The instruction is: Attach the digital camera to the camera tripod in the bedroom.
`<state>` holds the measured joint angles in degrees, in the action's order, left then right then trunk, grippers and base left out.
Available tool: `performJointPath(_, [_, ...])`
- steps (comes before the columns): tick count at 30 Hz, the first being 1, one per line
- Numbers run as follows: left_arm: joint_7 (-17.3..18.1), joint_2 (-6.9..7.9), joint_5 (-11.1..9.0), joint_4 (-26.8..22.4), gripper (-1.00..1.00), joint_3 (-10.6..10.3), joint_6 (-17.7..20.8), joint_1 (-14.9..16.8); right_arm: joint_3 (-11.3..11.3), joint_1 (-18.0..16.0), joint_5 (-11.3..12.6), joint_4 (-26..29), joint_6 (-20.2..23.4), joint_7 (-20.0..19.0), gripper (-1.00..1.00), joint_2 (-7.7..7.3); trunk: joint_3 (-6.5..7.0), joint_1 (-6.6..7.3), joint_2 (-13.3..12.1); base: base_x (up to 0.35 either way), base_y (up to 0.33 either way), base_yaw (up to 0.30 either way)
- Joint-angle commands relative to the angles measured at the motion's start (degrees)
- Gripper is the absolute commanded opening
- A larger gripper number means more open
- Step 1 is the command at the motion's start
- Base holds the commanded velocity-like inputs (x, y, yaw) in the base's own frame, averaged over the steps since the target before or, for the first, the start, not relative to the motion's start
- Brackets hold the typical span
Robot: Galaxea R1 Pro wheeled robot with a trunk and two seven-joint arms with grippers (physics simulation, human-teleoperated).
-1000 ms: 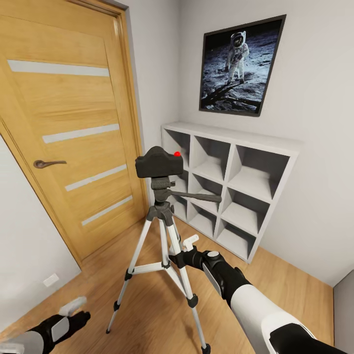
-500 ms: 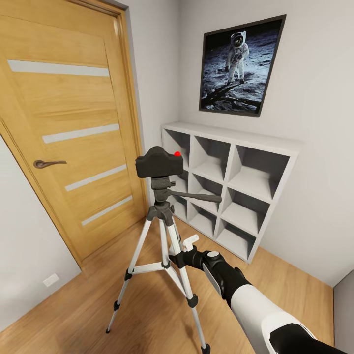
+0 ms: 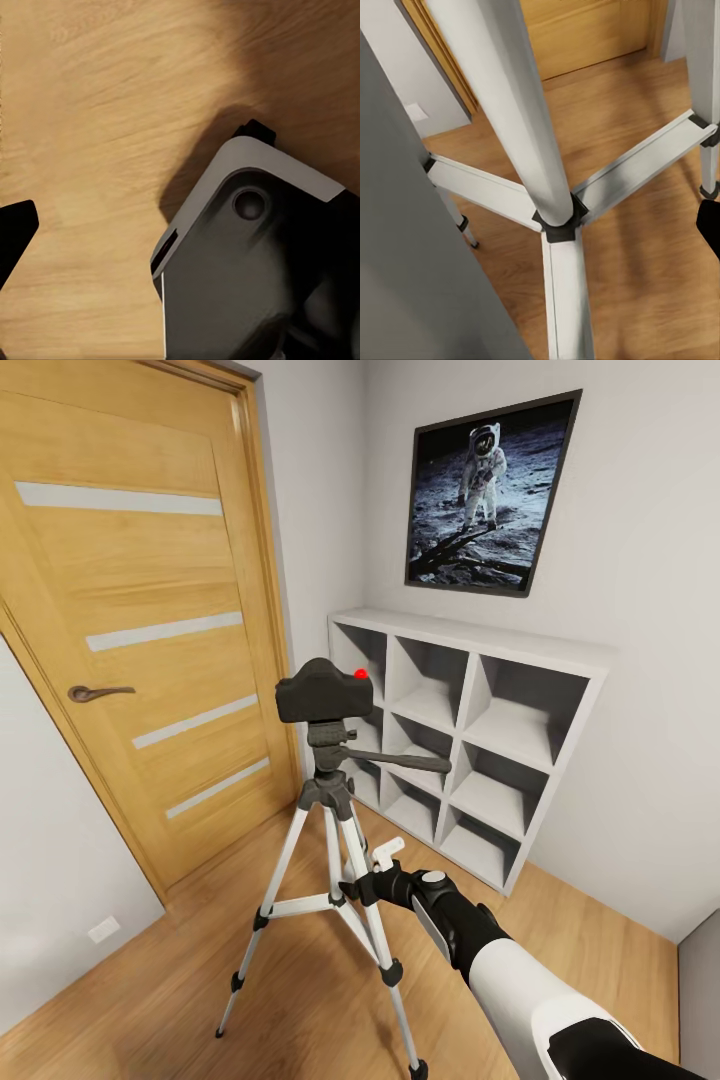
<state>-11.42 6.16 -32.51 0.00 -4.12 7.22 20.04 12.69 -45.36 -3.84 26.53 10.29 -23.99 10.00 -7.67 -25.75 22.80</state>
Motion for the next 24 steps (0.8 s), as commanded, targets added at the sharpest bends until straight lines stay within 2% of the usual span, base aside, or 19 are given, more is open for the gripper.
performJointPath(1, [-0.2, 0.0, -0.4, 0.0, 1.0, -0.4, 0.2, 0.0, -0.1, 0.0, -0.4, 0.1, 0.3, -0.2, 1.0, 0.0, -0.12, -0.03, 0.1, 0.0, 0.0, 0.0])
performJointPath(7, [-0.1, -0.11, -0.3, 0.0, 1.0, -0.5, 0.0, 0.0, -0.1, 0.0, -0.4, 0.1, 0.3, -0.2, 1.0, 0.0, -0.12, -0.03, 0.1, -0.122, 0.0, 0.0])
performJointPath(13, [-0.1, -0.9, -0.3, 0.0, 1.0, -0.5, -0.1, 0.0, -0.2, -0.1, -0.4, 0.1, 0.3, -0.2, 1.0, 0.0, -0.12, -0.03, 0.1, -0.309, 0.0, 0.0])
performJointPath(24, [-0.1, -1.14, -0.3, 0.0, 1.0, -0.5, 0.0, 0.0, -0.3, 0.0, -0.5, 0.6, 0.3, -0.3, 1.0, 0.0, -0.12, -0.03, 0.1, -0.315, 0.0, 0.0])
